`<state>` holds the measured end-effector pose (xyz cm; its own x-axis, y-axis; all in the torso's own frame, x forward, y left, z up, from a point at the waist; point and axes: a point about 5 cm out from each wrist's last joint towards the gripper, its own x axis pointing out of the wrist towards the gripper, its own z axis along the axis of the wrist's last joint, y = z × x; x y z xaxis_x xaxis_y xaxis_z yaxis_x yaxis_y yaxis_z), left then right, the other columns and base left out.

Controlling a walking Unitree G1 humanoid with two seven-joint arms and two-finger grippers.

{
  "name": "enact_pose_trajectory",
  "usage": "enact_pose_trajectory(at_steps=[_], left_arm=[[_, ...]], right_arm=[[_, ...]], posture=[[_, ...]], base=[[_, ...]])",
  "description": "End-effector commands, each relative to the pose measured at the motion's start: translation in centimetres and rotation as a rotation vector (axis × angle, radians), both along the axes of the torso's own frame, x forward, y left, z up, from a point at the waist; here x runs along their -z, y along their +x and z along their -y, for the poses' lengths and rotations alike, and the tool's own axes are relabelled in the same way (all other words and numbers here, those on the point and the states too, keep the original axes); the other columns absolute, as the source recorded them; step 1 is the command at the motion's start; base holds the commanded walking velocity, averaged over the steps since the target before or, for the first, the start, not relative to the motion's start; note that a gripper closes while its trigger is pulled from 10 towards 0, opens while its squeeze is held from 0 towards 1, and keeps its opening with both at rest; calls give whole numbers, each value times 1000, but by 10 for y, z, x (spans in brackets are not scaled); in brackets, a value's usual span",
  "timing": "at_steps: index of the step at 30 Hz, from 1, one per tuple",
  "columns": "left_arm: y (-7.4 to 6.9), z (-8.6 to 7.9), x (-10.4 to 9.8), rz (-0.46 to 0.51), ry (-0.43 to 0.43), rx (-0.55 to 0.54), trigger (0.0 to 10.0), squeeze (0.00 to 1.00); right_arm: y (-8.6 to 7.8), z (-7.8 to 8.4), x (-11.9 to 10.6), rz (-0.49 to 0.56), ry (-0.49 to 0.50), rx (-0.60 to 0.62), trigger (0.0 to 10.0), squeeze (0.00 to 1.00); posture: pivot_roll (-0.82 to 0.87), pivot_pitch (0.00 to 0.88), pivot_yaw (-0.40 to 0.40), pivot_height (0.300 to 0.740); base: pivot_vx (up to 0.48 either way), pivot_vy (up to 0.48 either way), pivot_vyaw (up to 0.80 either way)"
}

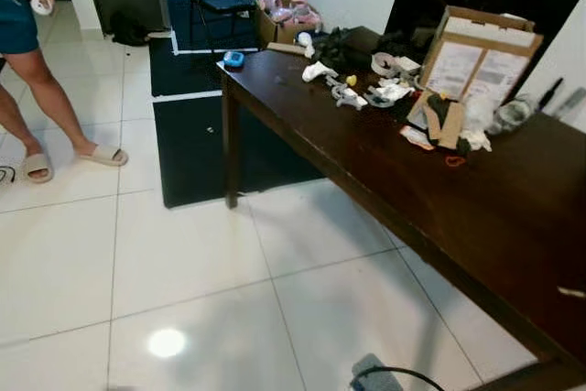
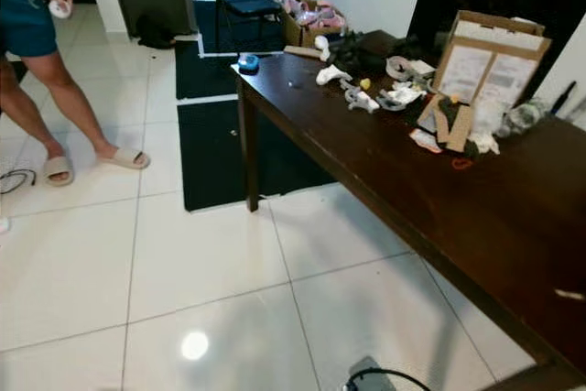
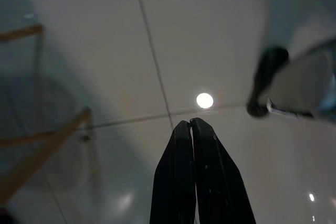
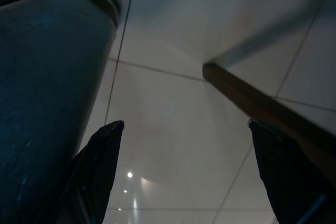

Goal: Picking trash to rubbish bin

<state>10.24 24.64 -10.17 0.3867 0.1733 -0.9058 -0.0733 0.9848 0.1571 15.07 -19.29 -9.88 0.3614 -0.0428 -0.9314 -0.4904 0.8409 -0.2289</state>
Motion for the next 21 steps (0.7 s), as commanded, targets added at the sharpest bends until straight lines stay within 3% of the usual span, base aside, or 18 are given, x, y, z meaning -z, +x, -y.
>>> enact_pose_trajectory(at_steps=[1, 8, 17, 21], left_arm=[[-7, 4, 3, -22, -14, -11, 10000, 0], [-8, 5, 3, -23, -15, -11, 10000, 0], [-9, 7, 4, -25, -19, -11, 10000, 0], [-9, 7, 4, -27, -21, -12, 10000, 0]], right_arm=[[-15, -4, 6, -60, 18, -10, 10000, 0], [-14, -2, 5, -67, 12, -14, 10000, 0], [-15, 0, 5, -80, 10, -13, 10000, 0], [-16, 1, 5, -81, 11, -11, 10000, 0]], posture=[[233, 88, -18, 740], [232, 89, -19, 740], [228, 91, -24, 740], [229, 90, -28, 740]], base=[[360, 0, 0], [364, 0, 0], [362, 0, -736], [364, 0, 0]])
